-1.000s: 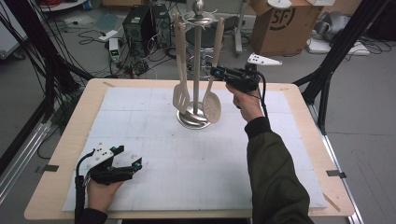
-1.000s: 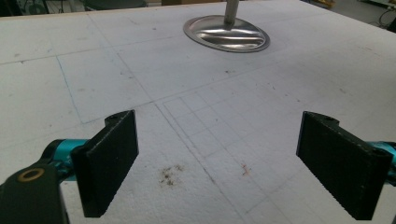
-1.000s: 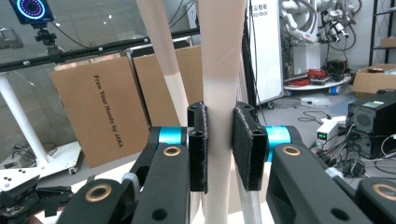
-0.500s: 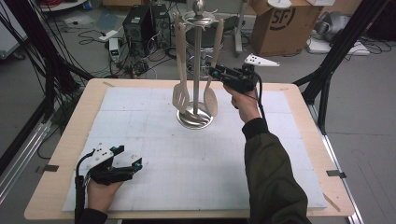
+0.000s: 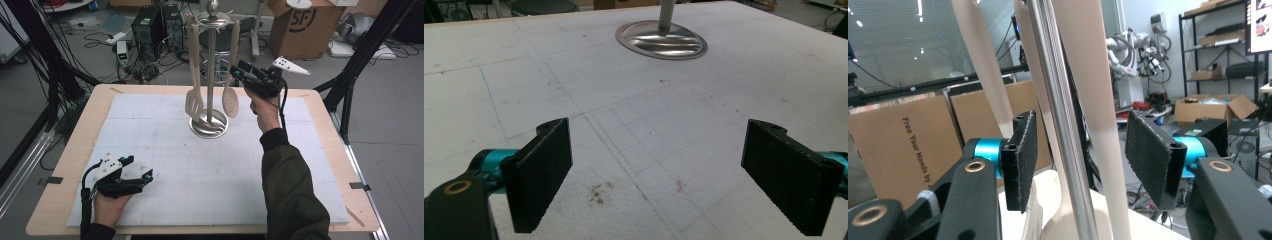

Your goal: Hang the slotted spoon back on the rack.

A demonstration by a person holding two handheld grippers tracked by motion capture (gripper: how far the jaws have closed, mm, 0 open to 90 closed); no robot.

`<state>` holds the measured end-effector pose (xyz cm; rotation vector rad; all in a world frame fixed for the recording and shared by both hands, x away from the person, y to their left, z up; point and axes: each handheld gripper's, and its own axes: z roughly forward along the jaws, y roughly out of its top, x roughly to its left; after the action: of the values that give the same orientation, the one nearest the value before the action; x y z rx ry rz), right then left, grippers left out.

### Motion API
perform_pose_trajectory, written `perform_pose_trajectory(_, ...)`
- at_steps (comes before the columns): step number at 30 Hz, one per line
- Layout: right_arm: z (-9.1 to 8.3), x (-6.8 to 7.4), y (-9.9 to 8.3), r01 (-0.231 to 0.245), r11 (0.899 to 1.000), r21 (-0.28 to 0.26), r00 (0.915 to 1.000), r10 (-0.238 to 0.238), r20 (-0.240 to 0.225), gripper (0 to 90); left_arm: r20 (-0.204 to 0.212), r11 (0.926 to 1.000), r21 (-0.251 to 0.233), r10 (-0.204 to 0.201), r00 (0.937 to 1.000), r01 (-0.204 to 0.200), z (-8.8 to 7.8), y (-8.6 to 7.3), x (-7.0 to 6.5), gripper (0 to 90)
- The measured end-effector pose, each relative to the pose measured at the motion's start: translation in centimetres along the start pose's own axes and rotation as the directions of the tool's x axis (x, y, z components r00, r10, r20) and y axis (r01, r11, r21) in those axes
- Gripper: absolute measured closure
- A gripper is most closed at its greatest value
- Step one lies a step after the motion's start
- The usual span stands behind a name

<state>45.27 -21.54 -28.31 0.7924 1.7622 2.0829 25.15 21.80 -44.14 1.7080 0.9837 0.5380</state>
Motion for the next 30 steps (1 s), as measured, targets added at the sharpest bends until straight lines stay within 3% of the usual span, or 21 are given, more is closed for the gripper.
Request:
perform_pose_trajectory(9, -0.9, 1.4, 1.1, 0.031, 0.999, -0.015, 0.9994, -0.031, -0.012, 36.6, 0.014, 1.0000, 0.001, 0.002, 0.9999, -0.002, 0.4, 0.2, -0.2, 13.5)
perform_pose_trajectory(12, -1.1, 1.3, 1.1, 0.016, 1.000, -0.001, 0.9998, -0.016, -0.010, 31.0, 0.016, 1.0000, 0.001, 0.004, 0.9999, -0.004, 0.6, 0.2, -0.3, 13.5)
perform_pose_trajectory(18, -1.6, 1.0, -0.2, 0.000, 1.000, 0.012, 1.0000, 0.000, 0.008, 28.4, 0.019, 1.0000, 0.001, 0.007, 0.9998, -0.007, 0.7, 0.3, -0.3, 13.4)
perform_pose_trajectory(21, -2.0, 0.7, -0.9, -0.027, 0.998, 0.049, 0.9994, 0.026, 0.022, 23.4, 0.021, 1.0000, 0.000, 0.008, 0.9998, -0.008, 0.7, 0.3, -0.3, 13.5)
perform_pose_trajectory(30, -3.7, 0.9, -2.1, -0.036, 0.999, 0.039, 0.9989, 0.035, 0.030, 23.2, 0.022, 0.9999, -0.004, 0.012, 0.9997, -0.012, 0.8, 0.5, -0.4, 13.4)
